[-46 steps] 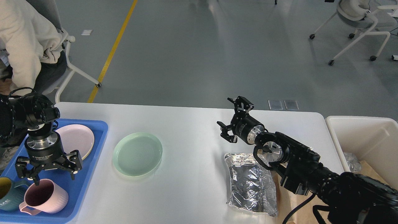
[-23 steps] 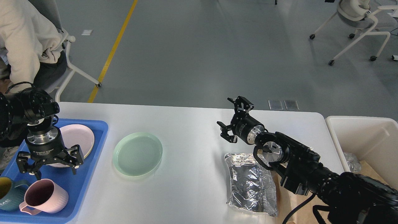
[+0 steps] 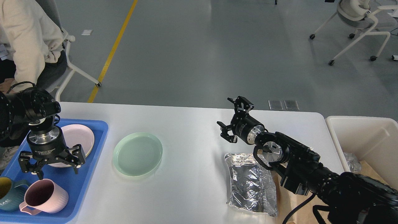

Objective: Tidy desktop
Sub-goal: 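Open the left gripper and release the mug on the tray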

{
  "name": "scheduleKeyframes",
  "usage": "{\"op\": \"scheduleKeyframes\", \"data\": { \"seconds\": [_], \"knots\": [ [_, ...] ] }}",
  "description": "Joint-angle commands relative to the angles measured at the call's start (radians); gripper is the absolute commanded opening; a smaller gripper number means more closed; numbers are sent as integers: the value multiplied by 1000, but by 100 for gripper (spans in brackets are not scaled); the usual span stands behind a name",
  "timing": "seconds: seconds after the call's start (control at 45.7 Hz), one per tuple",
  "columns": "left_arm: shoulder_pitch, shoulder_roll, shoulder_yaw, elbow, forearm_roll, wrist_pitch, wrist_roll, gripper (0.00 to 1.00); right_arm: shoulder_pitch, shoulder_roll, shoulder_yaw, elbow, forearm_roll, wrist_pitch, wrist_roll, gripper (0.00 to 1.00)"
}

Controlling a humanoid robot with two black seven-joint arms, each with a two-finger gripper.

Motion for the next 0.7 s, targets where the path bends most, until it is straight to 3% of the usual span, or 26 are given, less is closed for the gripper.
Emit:
{"op": "scheduleKeyframes", "data": {
  "seconds": [0.0, 0.679],
  "knots": [
    [2, 3, 2, -1, 1, 0, -4, 96, 0, 0, 0, 1, 0, 0, 1, 100],
    [-9, 28, 2, -1, 0, 0, -5, 96, 0, 0, 0, 1, 0, 0, 1, 100]
  ]
}}
